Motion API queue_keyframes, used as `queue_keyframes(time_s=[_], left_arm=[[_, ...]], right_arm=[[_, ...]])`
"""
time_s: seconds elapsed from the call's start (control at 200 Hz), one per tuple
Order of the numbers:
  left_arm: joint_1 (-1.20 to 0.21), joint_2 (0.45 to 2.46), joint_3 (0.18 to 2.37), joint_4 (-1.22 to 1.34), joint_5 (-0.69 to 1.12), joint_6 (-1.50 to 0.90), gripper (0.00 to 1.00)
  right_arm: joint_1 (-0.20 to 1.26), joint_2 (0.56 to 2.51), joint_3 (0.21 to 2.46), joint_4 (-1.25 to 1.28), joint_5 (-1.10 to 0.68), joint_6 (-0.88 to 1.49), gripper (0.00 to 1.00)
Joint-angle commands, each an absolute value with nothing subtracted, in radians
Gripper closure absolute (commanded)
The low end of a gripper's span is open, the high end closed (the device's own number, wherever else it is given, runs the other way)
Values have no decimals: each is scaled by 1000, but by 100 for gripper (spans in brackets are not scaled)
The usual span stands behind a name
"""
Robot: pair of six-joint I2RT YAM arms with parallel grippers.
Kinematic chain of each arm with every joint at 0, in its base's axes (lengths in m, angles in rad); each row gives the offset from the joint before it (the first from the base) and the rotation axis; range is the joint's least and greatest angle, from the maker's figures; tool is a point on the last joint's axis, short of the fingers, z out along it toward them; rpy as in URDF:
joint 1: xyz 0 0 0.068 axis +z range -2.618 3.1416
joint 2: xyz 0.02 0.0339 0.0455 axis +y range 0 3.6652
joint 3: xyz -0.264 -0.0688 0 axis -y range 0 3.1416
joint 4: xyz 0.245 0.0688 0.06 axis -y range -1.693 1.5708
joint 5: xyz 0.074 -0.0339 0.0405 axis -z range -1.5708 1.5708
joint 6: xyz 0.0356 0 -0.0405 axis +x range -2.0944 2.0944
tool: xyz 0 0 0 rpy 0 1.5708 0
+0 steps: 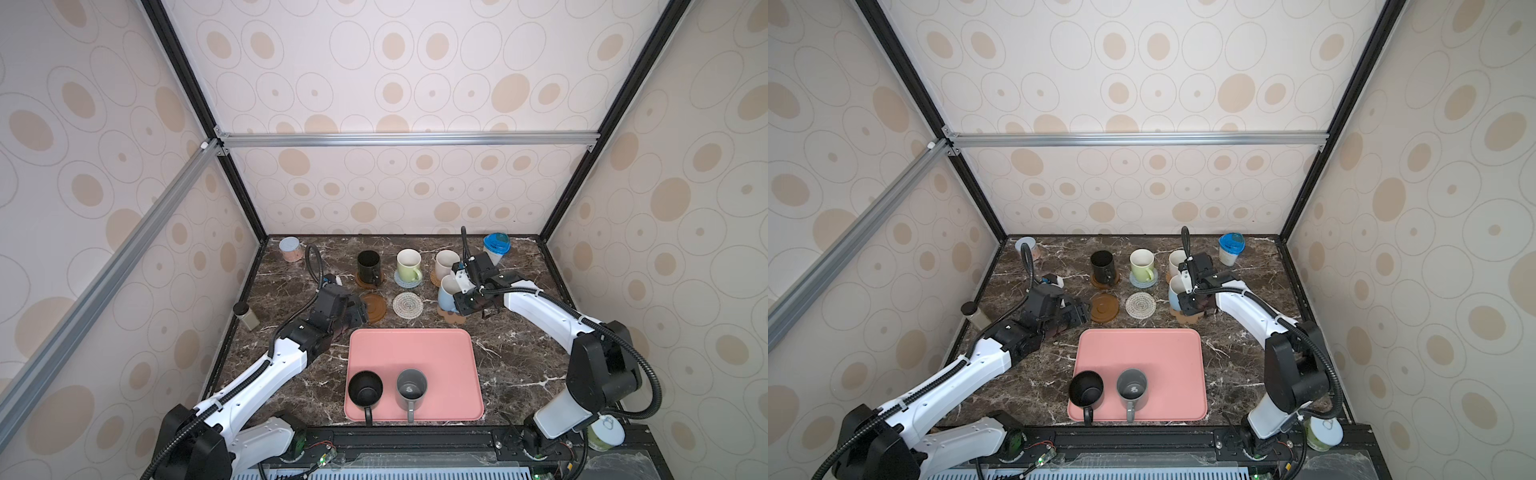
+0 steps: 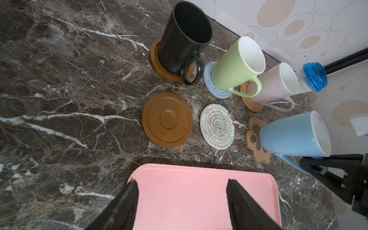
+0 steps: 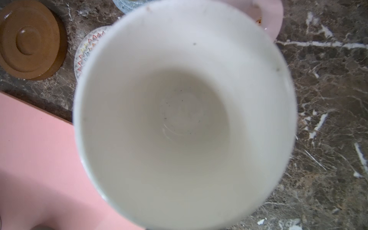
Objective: Place cups on coasters
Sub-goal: Place the cup on the coaster.
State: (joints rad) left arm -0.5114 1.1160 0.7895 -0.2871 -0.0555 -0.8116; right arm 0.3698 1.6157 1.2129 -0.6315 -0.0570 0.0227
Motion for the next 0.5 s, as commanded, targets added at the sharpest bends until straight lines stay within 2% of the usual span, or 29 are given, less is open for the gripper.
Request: queue_keyframes(time_s=[0.0,0.495], left_arm=[[-509,1092,782,-310,-78,-830,29],[-508,1077,769,-316,-80,-840,29]], right_arm=[[348,1620,1252,-611,-86,-25,91],[325,1669,1253,-616,-87,-66,91]])
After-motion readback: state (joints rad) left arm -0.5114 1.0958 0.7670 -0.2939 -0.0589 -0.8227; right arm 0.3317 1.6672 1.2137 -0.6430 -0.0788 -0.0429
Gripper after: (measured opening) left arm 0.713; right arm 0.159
